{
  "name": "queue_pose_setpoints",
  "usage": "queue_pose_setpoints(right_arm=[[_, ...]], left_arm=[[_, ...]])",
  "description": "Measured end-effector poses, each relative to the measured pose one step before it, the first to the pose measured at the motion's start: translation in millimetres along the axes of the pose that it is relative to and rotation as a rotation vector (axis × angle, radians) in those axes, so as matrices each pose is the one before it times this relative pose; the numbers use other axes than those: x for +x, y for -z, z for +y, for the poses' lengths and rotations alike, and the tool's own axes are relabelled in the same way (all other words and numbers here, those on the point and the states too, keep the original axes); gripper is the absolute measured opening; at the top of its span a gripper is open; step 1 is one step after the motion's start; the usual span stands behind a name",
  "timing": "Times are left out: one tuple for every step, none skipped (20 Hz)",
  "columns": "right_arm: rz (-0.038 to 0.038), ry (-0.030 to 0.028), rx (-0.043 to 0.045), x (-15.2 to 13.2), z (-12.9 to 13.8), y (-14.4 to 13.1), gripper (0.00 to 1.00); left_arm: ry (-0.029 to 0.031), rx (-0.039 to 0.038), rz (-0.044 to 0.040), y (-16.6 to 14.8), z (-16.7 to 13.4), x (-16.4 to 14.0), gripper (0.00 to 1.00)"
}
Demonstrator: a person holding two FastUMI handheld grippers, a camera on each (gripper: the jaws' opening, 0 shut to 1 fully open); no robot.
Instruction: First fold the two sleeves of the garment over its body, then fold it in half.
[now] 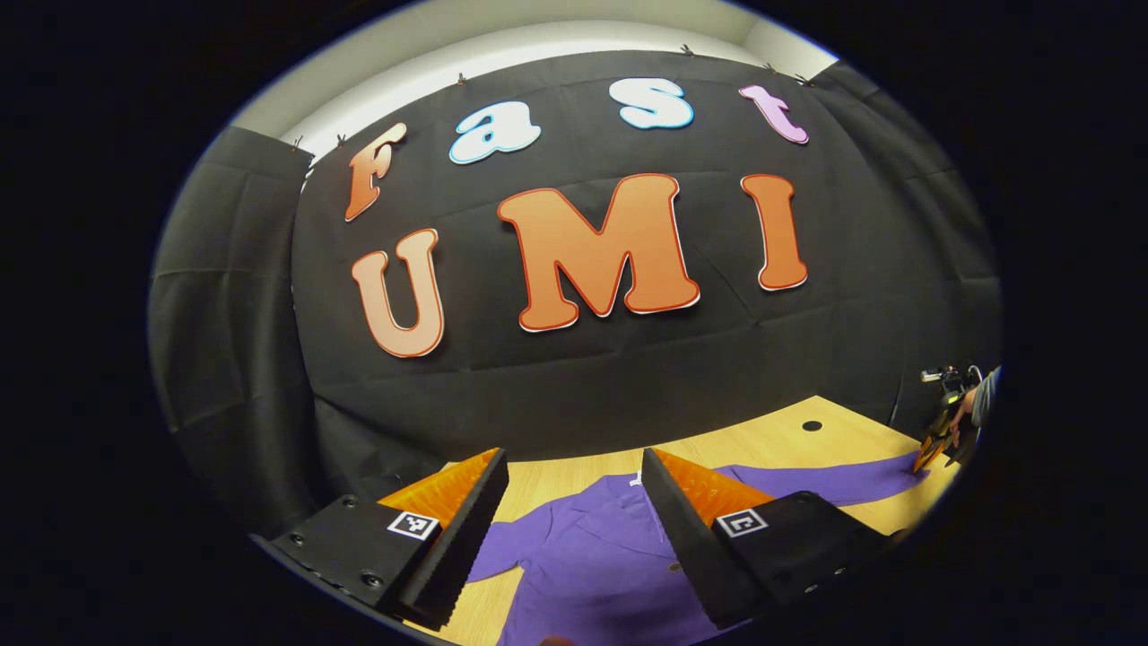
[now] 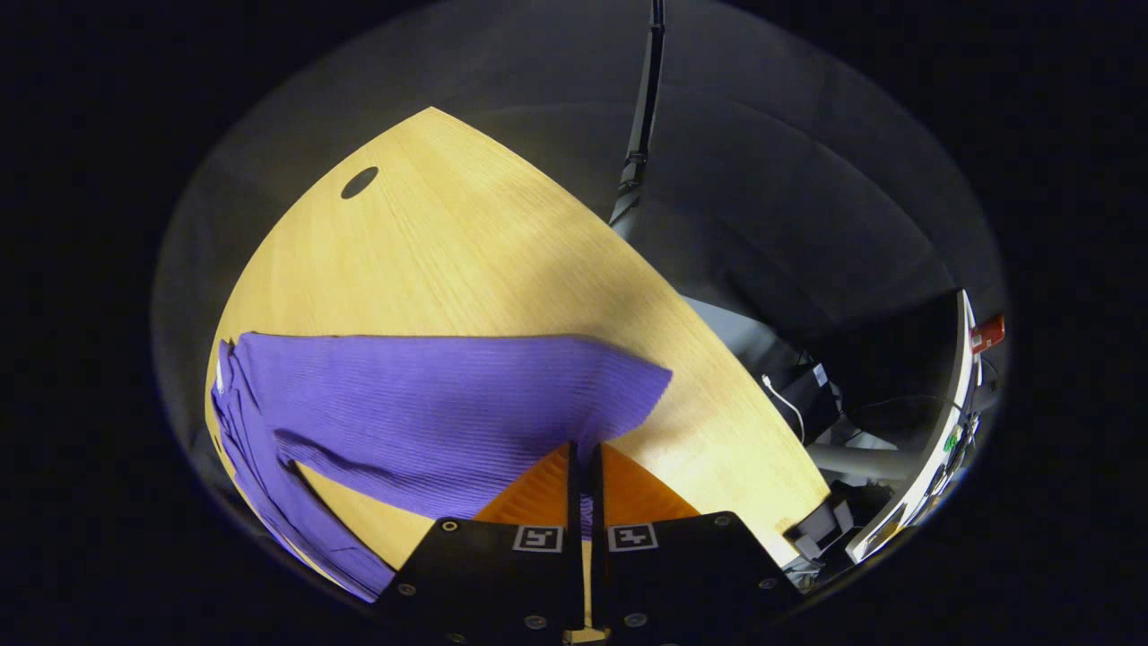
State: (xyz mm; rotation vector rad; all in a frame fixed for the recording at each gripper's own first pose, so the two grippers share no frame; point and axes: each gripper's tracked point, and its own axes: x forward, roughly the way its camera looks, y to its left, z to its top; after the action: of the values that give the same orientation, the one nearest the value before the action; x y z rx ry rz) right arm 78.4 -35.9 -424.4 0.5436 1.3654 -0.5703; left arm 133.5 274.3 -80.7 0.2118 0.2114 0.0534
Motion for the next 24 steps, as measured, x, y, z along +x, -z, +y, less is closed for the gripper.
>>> queue_pose_setpoints(right_arm=[[-0.02683, -0.00492, -0.02003, -8.19, 4.38, -3.96, 0.04], [-0.03063, -0.00399, -0.02103, -9.44, 7.17, -4.98, 0.04], [-0.01391, -0.01269, -0.02141, -8.41, 8.96, -3.41, 0.04], [-0.01616, -0.01439, -0.01129, -7.64, 9.03, -3.3, 0.04], [-0.0127, -0.01637, -0.00914, -8.08, 9.86, -3.36, 0.04], [-0.01681, -0.01013, -0.00515, -6.99, 7.72, -3.53, 0.04], [-0.01461, -0.01113, -0.00709, -6.69, 8.01, -3.88, 0.04], [-0.01282, -0.01178, -0.00714, -6.77, 8.44, -3.32, 0.04], [-0.01191, -0.0097, -0.01077, -6.12, 8.26, -3.26, 0.04], [-0.01257, -0.00676, -0.01184, -6.21, 7.58, -2.36, 0.04], [-0.01428, -0.009, -0.01048, -6.51, 9.27, -3.69, 0.04], [-0.01142, -0.01123, -0.01183, -6.05, 11.31, -3.96, 0.04], [-0.01071, -0.01391, -0.01422, -6.99, 12.21, -2.75, 0.04], [-0.01106, -0.01254, -0.02026, -6.41, 10.63, -2.33, 0.04], [-0.0137, -0.00924, -0.02437, -5.97, 12.29, -4.06, 0.04], [-0.01348, -0.01284, -0.02421, -5.65, 12.75, -3.4, 0.04], [-0.01195, -0.01198, -0.02222, -5.36, 14.1, -4.52, 0.04], [-0.01187, -0.01694, -0.02154, -5.02, 14.58, -4.77, 0.04], [-0.01147, -0.01651, -0.01827, -5.99, 15.19, -5.81, 0.04], [-0.00891, -0.02191, -0.02212, -4.56, 16.61, -5.05, 0.04], [-0.0089, -0.01663, -0.019, -3.0, 16.67, -2.89, 0.04], [-0.00739, -0.01957, -0.02561, -2.42, 15.99, -2.87, 0.04], [-0.00756, -0.00984, -0.025, -1.2, 14.07, -2.99, 0.04], [-0.00616, -0.0139, -0.02535, -1.14, 15.18, -3.42, 0.04]], left_arm=[[-0.00206, 0.00055, -0.00534, 0.58, 2.66, -0.69, 0.96], [0.00059, -0.00334, -0.0015, -0.43, 3.82, -0.31, 0.96], [0.00115, -0.00564, -0.00076, 1.43, 3.29, -1.27, 0.99], [0.00158, -0.00624, 0.00095, 0.85, 3.1, -0.15, 0.99], [-0.00042, -0.00597, 0.0007, 2.03, 3.81, 1.31, 0.99], [-0.00172, -0.00668, 0.00024, 1.57, 3.51, -1.15, 0.96], [-0.00077, -0.00653, 0.00008, 2.01, 4.69, -0.8, 0.96], [-0.00285, -0.00468, -0.00135, -0.64, 4.87, -0.25, 0.96], [-0.00187, -0.00308, -0.00034, 1.09, 4.6, -1.14, 0.96], [-0.00451, -0.00282, -0.00329, -0.58, 5.63, -1.3, 0.96], [-0.00303, -0.00303, 0.00006, 3.22, 4.73, -0.49, 0.96], [-0.0029, -0.0044, -0.00088, 0.27, 5.1, -1.15, 0.96], [-0.00317, -0.00445, 0.00236, 2.92, 4.37, 0.02, 0.96], [-0.00312, -0.00559, 0.00257, 2.09, 4.19, -1.7, 0.96], [-0.00374, -0.00612, 0.00186, 2.84, 4.83, -0.22, 0.96], [-0.00357, -0.00486, 0.00225, 1.37, 4.51, -0.16, 0.96], [-0.00373, -0.00369, 0.00284, 2.53, 5.09, -0.95, 0.96], [-0.00354, -0.00192, 0.00367, 1.55, 4.93, -0.57, 0.96], [-0.00437, -0.00315, 0.00327, 3.01, 4.57, -0.59, 0.96], [-0.00403, -0.00352, 0.00319, 1.51, 5.58, -1.26, 0.96], [-0.00598, -0.00368, 0.00329, 2.94, 4.98, -0.4, 0.96], [-0.00565, -0.00399, 0.00302, 2.13, 5.68, -0.08, 0.96], [-0.00754, -0.00317, 0.00536, 3.57, 5.12, 1.56, 0.96], [-0.00883, -0.00397, 0.00728, 2.64, 6.85, 0.79, 0.96]])
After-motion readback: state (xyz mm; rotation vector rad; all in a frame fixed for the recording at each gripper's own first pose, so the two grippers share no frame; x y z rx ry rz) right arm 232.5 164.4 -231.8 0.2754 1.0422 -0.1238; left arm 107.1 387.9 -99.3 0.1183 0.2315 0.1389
